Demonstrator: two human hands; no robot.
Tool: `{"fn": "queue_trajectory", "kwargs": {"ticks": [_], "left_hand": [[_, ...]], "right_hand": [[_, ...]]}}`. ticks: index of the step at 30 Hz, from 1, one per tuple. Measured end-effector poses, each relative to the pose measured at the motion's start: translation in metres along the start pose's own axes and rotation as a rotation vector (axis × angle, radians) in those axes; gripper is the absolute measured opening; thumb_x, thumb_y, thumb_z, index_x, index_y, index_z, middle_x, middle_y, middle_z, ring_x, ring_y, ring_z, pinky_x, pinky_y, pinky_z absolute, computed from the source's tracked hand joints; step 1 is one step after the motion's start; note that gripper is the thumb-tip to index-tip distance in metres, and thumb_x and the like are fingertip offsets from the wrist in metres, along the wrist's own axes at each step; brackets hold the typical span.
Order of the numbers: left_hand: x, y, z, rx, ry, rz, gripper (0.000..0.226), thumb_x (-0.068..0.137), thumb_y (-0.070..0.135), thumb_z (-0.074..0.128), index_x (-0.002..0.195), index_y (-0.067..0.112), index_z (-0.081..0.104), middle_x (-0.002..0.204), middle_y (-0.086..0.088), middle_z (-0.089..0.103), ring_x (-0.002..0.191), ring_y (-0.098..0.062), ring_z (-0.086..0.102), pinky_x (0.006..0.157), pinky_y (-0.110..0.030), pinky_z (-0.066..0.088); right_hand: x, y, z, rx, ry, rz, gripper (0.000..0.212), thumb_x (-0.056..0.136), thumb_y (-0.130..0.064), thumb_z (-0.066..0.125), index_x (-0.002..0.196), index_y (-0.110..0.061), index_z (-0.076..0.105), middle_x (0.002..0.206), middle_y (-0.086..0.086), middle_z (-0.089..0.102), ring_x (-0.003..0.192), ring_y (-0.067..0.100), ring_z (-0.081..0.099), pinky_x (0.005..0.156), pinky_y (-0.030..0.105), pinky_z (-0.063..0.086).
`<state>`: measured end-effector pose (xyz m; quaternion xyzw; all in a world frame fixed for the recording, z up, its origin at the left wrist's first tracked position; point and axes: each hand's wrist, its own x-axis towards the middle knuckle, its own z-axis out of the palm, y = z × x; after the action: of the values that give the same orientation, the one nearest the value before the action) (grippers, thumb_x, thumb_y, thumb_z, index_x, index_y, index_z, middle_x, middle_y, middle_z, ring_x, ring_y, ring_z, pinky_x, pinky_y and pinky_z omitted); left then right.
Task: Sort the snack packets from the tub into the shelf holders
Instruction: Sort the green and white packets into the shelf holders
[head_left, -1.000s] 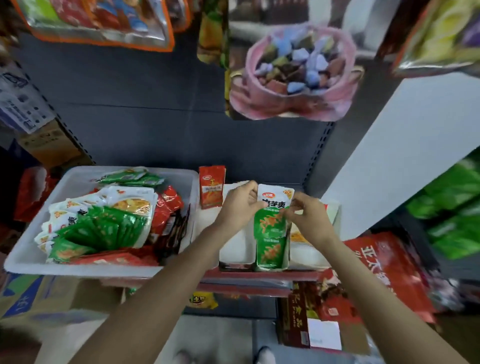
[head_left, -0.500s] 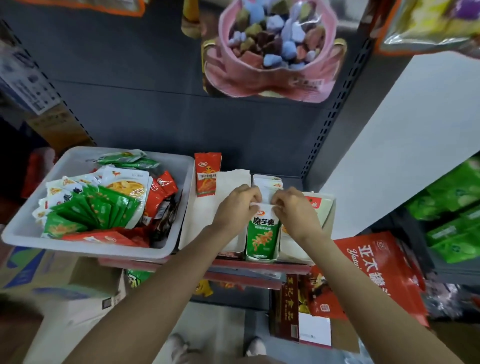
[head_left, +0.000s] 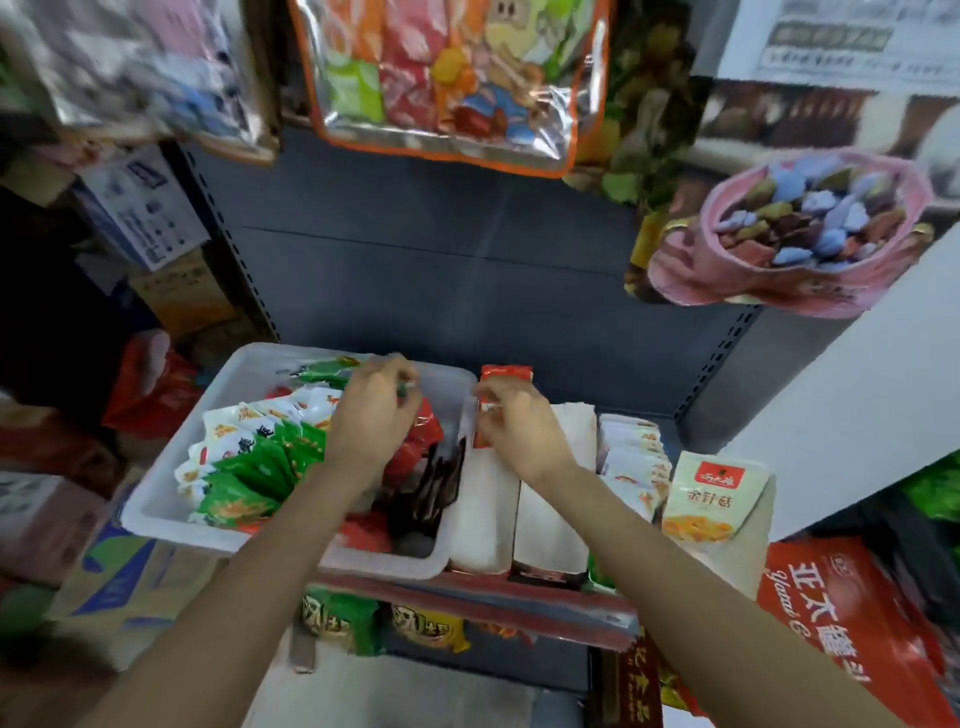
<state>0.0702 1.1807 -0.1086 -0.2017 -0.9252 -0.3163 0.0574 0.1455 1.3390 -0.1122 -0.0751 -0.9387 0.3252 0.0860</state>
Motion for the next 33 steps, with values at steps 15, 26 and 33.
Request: {"fn": "queue_trajectory", "kwargs": {"ticks": [15,26,33], "left_hand": [[0.052,-0.150,-0.046,0.161,-0.396,-0.201,0.067,0.074,0.032,0.057,0.138,0.017,0.043,0.136,-0.015,0.049,0.122,-0.034,0.046,0.096,-0.044,0.044],[0.046,-0.156,-0.046,0.003,-0.299,-0.326,0.064,0.086,0.020,0.063,0.142,0.011,0.034,0.148,-0.019,0.025,0.136,-0.033,0.029,0.111,-0.037,0.030],[0.025,-0.098,-0.051,-0.402,-0.042,-0.289,0.096,0.083,0.014,0.071,0.149,0.005,0.002,0.128,-0.009,0.056,0.117,-0.024,0.054,0.095,-0.031,0.043]], "right_hand": [[0.114,-0.091,0.124,-0.280,-0.357,0.046,0.061,0.092,-0.036,0.056,0.145,-0.018,0.031,0.141,0.014,0.044,0.126,0.031,0.044,0.102,0.035,0.036],[0.084,-0.096,0.105,-0.284,-0.157,-0.044,0.026,0.097,-0.020,0.045,0.109,-0.015,0.068,0.112,0.010,0.065,0.102,0.027,0.060,0.082,0.039,0.050],[0.045,-0.067,0.064,0.220,0.044,0.028,0.018,0.095,-0.013,0.052,0.103,-0.006,0.067,0.092,0.000,0.066,0.083,0.012,0.059,0.072,0.020,0.041]]}}
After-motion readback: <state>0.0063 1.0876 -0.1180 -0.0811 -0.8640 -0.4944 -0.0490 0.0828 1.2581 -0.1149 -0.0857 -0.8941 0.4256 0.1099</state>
